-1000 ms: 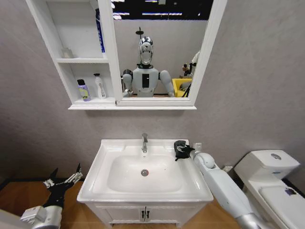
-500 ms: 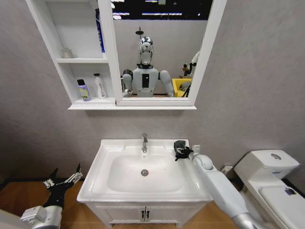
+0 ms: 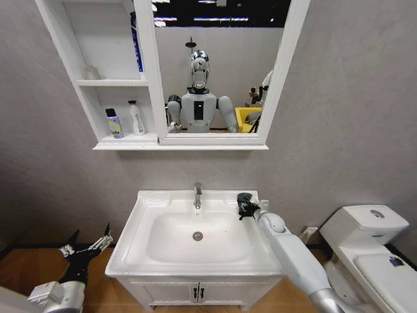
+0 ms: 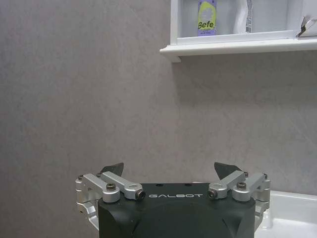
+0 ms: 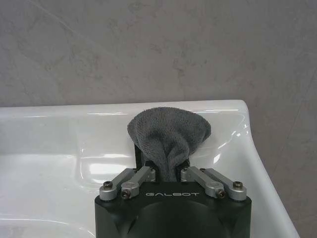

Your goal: Move facial cleanser and shampoo from washbasin to cabinet, then wipe washbasin with towel.

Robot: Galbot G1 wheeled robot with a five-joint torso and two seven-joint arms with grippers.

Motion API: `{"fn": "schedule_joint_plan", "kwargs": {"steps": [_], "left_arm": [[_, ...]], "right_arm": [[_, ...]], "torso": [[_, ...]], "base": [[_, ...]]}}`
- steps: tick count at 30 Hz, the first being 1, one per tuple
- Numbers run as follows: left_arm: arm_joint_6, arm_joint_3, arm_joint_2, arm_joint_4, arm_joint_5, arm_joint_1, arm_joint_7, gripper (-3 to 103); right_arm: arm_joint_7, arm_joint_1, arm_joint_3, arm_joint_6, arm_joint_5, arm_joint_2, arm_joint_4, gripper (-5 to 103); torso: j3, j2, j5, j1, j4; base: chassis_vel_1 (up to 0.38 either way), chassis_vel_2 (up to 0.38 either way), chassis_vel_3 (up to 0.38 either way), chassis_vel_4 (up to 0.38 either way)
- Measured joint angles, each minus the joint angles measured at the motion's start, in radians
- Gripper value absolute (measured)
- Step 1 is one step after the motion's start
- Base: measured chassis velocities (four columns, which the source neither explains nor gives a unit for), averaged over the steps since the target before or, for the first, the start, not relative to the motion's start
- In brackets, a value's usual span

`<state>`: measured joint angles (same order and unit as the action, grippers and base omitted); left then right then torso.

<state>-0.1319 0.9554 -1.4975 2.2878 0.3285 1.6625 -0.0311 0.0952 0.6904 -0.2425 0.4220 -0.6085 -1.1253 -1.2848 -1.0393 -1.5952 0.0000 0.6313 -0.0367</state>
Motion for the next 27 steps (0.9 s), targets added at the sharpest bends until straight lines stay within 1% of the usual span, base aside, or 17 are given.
{"fn": "schedule_joint_plan", "kwargs": {"steps": [2,3,4,5,6,7,9,10,12,13,14,16,17,21,24,25,27], "left_arm": [[0.0,0.0,0.0,0.0,0.0,0.0,0.0,100],[0.0,0.0,0.0,0.0,0.0,0.0,0.0,100],[0.0,0.0,0.0,0.0,0.0,0.0,0.0,100],[0.0,0.0,0.0,0.0,0.0,0.0,0.0,100],[0.0,0.0,0.0,0.0,0.0,0.0,0.0,100],[0.0,0.0,0.0,0.0,0.0,0.0,0.0,100],[0.0,0.0,0.0,0.0,0.0,0.0,0.0,100],[0.0,0.0,0.0,0.0,0.0,0.0,0.0,100],[0.0,0.0,0.0,0.0,0.0,0.0,0.0,100],[0.0,0.0,0.0,0.0,0.0,0.0,0.0,100],[0.0,0.0,0.0,0.0,0.0,0.0,0.0,100],[0.0,0.0,0.0,0.0,0.0,0.0,0.0,100],[0.0,0.0,0.0,0.0,0.0,0.0,0.0,100],[0.0,0.0,0.0,0.0,0.0,0.0,0.0,100],[0.0,0.0,0.0,0.0,0.0,0.0,0.0,100],[0.0,0.0,0.0,0.0,0.0,0.0,0.0,100],[0.0,0.0,0.0,0.0,0.0,0.0,0.0,100]], "right_arm": [[0.038,0.031,0.002,0.015,-0.023,0.002,-0.064,9],[0.06,0.045,0.003,0.023,-0.037,0.002,-0.091,7],[0.06,0.045,0.003,0.023,-0.037,0.002,-0.091,7],[0.094,0.067,0.005,0.038,-0.063,0.0,-0.137,5],[0.152,0.096,0.01,0.063,-0.107,-0.004,-0.204,5],[0.152,0.096,0.01,0.063,-0.107,-0.004,-0.204,5],[0.271,0.148,0.032,0.111,-0.177,-0.021,-0.332,5],[0.271,0.148,0.032,0.111,-0.177,-0.021,-0.332,5],[0.402,0.177,0.065,0.159,-0.239,-0.055,-0.414,5],[0.439,0.182,0.075,0.178,-0.259,-0.063,-0.432,5],[0.439,0.182,0.075,0.178,-0.259,-0.063,-0.432,5],[0.5,0.19,0.091,0.22,-0.302,-0.075,-0.447,5],[0.515,0.194,0.095,0.234,-0.308,-0.079,-0.441,5],[0.512,0.205,0.092,0.241,-0.282,-0.08,-0.403,5],[0.467,0.229,0.072,0.23,-0.23,-0.08,-0.335,5],[0.467,0.229,0.072,0.23,-0.23,-0.08,-0.335,5],[0.426,0.234,0.061,0.216,-0.195,-0.081,-0.303,5]], "torso": [[0.0,0.0,0.0,0.0,0.0],[0.0,0.0,0.0,0.0,-0.0001],[0.0,0.0,0.0,0.0,-0.0001],[0.0,0.0,0.0,0.0,0.0002],[0.0,0.0,0.0,0.0,0.0002],[0.0,0.0,0.0,0.0,0.0002],[0.0,0.0,-0.0003,0.0,0.0002],[0.0,0.0,-0.0003,0.0,0.0002],[0.0,0.0,0.0,0.0,0.0001],[0.0,0.0,-0.0001,0.0,-0.0002],[0.0,0.0,-0.0001,0.0,-0.0002],[0.0,0.0,-0.0002,0.0,-0.0003],[0.0,0.0,-0.0001,0.0,-0.0001],[0.0,0.0,-0.0001,0.0,0.0001],[0.0,0.0,0.0001,0.0,0.0003],[0.0,0.0,0.0001,0.0,0.0003],[0.0,0.0,0.0001,0.0,0.0002]], "base": [[0.0,0.0,0.0,0.0],[0.0,0.0,0.0,0.0],[0.0,0.0,0.0,0.0],[0.0,0.0,0.0,0.0],[0.0,0.0,0.0,0.0],[0.0,0.0,0.0,0.0],[0.0,0.0,0.0,0.0],[0.0,0.0,0.0,0.0],[0.0,0.0,0.0,0.0],[0.0,0.0,0.0,0.0],[0.0,0.0,0.0,0.0],[0.0,0.0,0.0,0.0],[0.0,0.0,0.0,0.0],[0.0,0.0,0.0,0.0],[0.0,0.0,0.0,0.0],[0.0,0.0,0.0,0.0],[0.0,0.0,0.0,0.0]]}}
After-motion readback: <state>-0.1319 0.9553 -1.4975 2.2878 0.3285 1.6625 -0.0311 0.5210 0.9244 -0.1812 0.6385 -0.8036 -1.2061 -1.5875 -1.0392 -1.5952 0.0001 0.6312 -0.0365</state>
